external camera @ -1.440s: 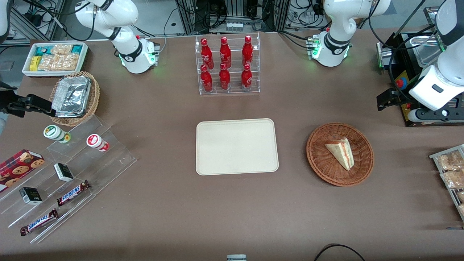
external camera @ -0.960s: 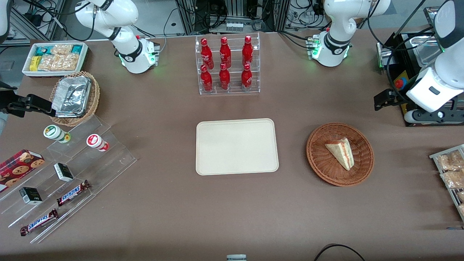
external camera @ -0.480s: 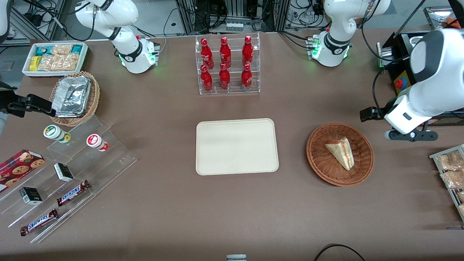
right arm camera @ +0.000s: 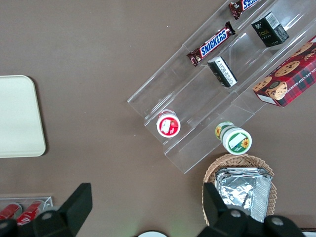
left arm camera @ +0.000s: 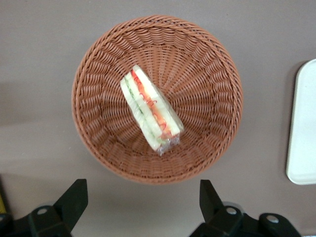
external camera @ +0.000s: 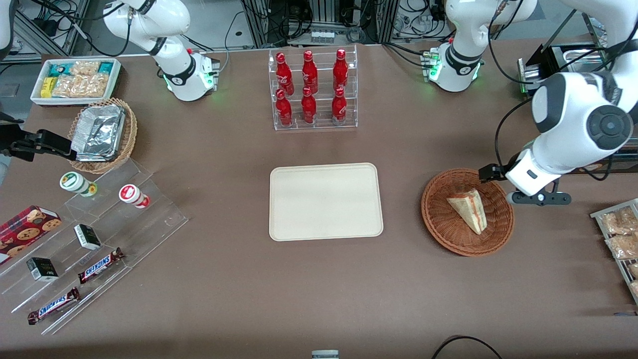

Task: Place sandwich from basket to tray
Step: 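Move the left gripper over the wrapped sandwich in the wicker basket, then lower the left gripper and close it on the sandwich's wrapped end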

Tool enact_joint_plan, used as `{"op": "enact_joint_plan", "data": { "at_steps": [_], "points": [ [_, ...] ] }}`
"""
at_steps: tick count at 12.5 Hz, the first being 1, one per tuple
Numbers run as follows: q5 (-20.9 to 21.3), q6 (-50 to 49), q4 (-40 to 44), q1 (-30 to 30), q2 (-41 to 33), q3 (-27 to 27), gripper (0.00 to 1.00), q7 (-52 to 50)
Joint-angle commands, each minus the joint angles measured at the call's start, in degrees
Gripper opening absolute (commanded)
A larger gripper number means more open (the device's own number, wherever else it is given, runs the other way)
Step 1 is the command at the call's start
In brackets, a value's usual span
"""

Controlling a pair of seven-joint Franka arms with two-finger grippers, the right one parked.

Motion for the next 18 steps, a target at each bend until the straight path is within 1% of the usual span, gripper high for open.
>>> {"op": "enact_joint_plan", "data": {
  "at_steps": [1, 4, 7, 10, 13, 14, 18],
  "points": [
    [-0.6, 7.7, -5.9, 0.0, -1.3, -0.1, 1.00, 0.4],
    [-0.6, 15.0, -10.1, 0.0, -0.9, -0.1, 1.00, -0.5],
    [-0.6, 17.7, -10.2, -0.2, 1.1, -0.1, 1.00, -6.8],
    [-0.6, 21.8, -11.1, -0.9, 2.0, -0.5, 1.00, -20.1],
    [-0.6, 24.2, -11.3, -2.4, 4.6, -0.5, 1.00, -36.8],
    [-0.6, 24.2, -11.3, -2.4, 4.9, -0.5, 1.00, -38.7],
    [-0.1, 23.8, -11.2, -2.4, 5.6, -0.5, 1.00, -38.1]
  ]
}}
